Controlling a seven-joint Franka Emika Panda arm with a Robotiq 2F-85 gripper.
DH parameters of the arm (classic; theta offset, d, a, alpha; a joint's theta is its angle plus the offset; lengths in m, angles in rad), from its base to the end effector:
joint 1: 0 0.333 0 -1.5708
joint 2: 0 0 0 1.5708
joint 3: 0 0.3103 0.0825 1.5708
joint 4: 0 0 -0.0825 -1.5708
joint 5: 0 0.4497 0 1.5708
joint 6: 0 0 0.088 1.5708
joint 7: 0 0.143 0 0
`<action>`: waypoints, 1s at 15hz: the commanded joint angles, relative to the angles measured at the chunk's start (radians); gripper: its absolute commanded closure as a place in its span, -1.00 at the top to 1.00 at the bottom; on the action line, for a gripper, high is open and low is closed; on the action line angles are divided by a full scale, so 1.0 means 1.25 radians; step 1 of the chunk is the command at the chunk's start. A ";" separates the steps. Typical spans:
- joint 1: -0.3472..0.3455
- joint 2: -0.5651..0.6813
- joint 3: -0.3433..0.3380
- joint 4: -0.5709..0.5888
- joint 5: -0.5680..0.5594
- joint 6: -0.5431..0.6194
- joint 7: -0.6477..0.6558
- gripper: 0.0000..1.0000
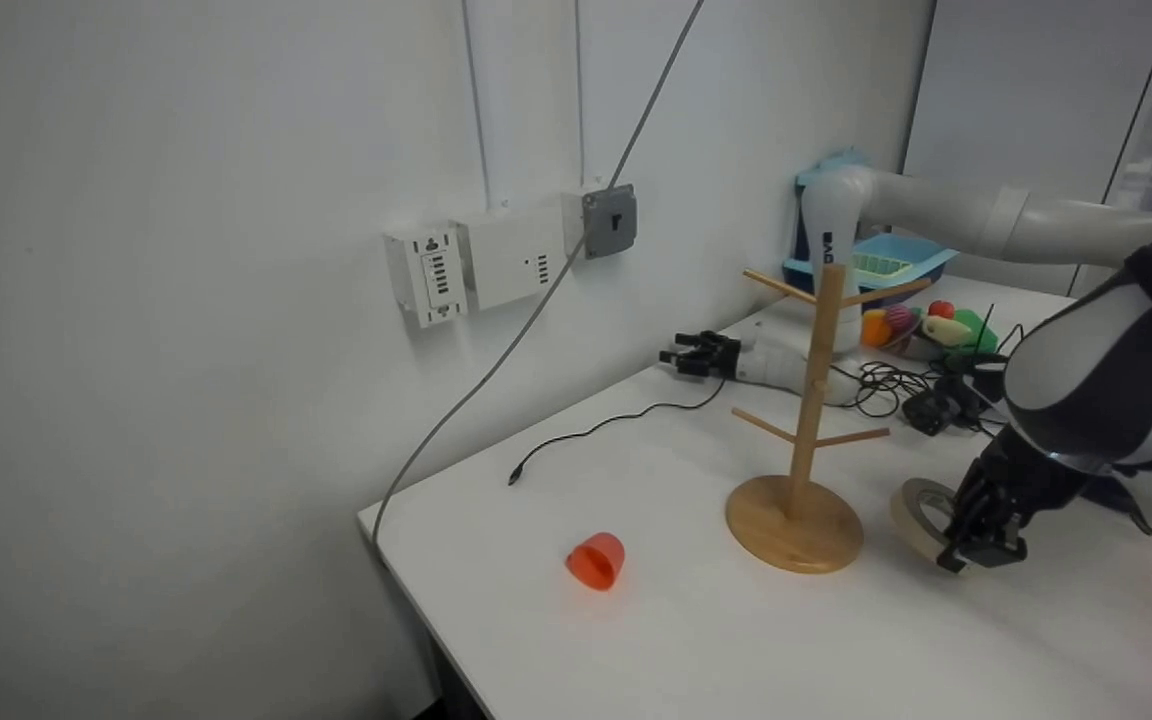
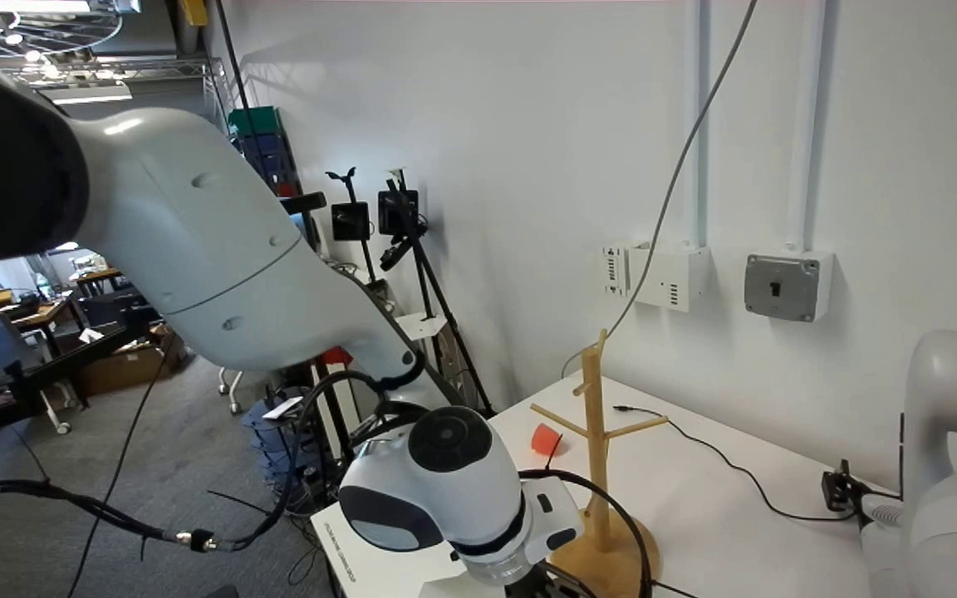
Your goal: Pick up the seal tape and put it on the wooden object
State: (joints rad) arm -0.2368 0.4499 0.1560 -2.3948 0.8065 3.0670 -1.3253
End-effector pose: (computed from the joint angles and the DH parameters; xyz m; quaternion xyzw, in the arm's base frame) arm 0.5099 -0.0855 0.0430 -0.9684 -0.2076 -0.1371 0.0196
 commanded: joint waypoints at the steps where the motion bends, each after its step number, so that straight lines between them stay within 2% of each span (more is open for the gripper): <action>1: -0.025 0.046 0.017 0.041 -0.003 0.004 -0.026 -0.88; 3: 0.024 0.038 -0.044 0.031 -0.047 -0.031 0.019 -0.88; 8: 0.086 -0.015 -0.117 0.021 -0.130 -0.111 0.059 -0.88; 15: 0.120 -0.082 -0.131 0.029 -0.171 -0.165 0.082 -0.88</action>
State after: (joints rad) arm -0.1213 0.4007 0.0247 -2.3523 0.6393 2.9042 -1.2648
